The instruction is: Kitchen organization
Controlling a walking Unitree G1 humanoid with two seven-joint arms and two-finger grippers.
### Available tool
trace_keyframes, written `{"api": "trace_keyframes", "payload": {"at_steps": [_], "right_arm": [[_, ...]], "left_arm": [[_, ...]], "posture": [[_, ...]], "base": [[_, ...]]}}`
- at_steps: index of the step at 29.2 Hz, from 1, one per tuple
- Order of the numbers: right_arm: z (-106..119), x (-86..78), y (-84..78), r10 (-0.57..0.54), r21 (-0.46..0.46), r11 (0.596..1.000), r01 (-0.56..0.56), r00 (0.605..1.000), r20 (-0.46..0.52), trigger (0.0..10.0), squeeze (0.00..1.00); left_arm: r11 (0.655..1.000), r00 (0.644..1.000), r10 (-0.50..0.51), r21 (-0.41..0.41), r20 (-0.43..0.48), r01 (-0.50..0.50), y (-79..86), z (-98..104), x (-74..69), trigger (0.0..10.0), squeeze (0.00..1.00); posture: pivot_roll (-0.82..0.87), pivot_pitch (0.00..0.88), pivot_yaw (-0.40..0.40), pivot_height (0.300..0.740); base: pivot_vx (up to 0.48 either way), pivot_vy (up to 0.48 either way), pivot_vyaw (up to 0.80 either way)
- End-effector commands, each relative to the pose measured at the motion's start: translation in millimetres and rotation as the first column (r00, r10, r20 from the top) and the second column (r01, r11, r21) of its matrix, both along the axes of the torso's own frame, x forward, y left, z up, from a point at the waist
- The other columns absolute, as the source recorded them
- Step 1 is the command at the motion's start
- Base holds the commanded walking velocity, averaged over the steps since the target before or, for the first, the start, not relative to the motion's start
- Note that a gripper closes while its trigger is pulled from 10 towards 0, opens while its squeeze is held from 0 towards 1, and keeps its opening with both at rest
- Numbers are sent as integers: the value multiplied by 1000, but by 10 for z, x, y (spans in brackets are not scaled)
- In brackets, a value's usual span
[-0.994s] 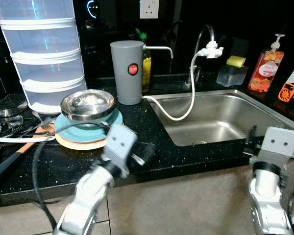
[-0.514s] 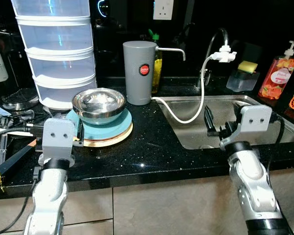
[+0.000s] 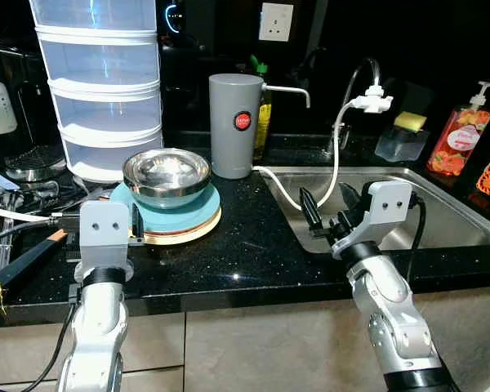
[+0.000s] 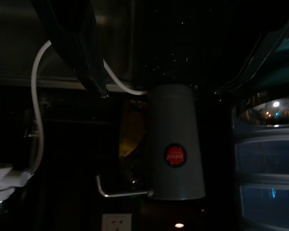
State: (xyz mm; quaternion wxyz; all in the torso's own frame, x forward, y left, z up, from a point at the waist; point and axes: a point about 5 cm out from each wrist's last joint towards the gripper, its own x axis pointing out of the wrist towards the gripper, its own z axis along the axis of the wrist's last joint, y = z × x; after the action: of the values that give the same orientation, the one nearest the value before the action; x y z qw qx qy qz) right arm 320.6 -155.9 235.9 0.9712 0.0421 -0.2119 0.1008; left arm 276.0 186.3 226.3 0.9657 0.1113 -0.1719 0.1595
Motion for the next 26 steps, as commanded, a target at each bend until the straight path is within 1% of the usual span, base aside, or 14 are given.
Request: {"api": "trace_keyframes", "payload": {"at_steps": [1,9,13,26], "right_arm": [[-15,-20,-34,-8,-3,1000,8,1000,-11,10000,0],[-32,-29,-37,-9,-12,1000,9,1000,-18,10000,0],[-35,-26,-40,-8,-14,1000,8,1000,-20,10000,0],[-52,-31,-17,0,-21,1000,0,1000,-29,10000,0]], "left_arm": [[1000,999,5,-1,-32,-5,-5,-56,22,10000,0],[1000,1000,-2,1,-20,2,-13,-30,34,10000,0],[1000,1000,1,5,-16,-1,-15,-26,34,10000,0],[1000,1000,7,12,-4,-7,-17,-3,31,10000,0]], "posture": [[143,31,-95,740],[131,34,-92,740],[128,34,-91,740],[129,36,-91,740]], "base": [[0,-435,0],[0,-422,0],[257,-367,0],[0,0,0]]}}
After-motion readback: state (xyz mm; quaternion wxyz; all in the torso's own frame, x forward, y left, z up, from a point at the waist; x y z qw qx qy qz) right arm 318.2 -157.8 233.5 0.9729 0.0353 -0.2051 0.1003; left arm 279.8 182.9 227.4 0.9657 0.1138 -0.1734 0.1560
